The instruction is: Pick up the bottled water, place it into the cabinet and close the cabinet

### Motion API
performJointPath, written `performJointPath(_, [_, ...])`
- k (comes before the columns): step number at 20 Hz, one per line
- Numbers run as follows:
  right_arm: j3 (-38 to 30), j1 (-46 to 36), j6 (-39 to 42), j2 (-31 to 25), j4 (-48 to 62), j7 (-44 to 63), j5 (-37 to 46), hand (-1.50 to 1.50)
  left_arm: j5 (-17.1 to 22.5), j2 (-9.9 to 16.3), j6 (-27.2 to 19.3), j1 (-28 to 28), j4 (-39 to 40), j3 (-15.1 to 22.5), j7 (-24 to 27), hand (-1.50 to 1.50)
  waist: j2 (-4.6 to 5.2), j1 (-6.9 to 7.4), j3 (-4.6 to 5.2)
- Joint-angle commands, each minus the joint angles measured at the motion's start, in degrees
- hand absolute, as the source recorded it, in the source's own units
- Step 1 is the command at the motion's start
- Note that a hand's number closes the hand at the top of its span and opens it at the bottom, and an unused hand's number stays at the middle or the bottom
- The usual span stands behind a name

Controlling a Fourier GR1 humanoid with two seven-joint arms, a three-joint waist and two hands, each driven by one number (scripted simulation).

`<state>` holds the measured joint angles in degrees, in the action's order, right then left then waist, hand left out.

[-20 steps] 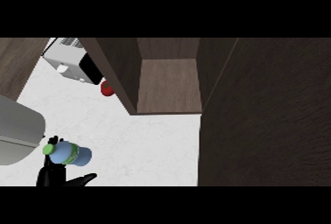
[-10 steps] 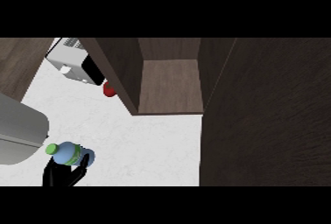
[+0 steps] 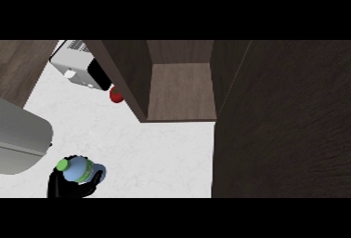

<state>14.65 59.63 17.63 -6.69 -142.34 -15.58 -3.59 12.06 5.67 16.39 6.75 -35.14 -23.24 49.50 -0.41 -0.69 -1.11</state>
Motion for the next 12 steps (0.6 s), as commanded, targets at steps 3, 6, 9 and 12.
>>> performJointPath(3, [-1.07, -0.22, 0.58, -0.73, -2.82, 1.44, -2.28, -1.5, -4.17, -5.42, -0.25, 3.85, -1.81, 6.45, 0.82, 1.5, 0.28, -0.23, 1.1])
performJointPath(6, [-1.23, -0.37, -0.26, -0.39, -3.72, 2.66, -2.65, -1.5, -2.86, -5.52, 0.03, 5.38, 0.9, 10.74, 2.21, 1.5, 0.39, -0.25, 1.17])
performJointPath(9, [-0.79, -1.07, -1.21, -0.29, -6.1, 6.07, -3.62, -1.5, 0.91, -5.59, -1.76, 7.05, -1.08, 15.09, -1.79, 1.5, 0.34, 0.19, 1.13])
performJointPath(12, [-1.72, -0.37, -0.3, -1.37, -7.71, 6.86, -6.47, -1.5, 6.72, -5.63, -2.82, 6.62, -2.6, 19.78, -3.4, 1.5, 0.29, 0.19, 1.12])
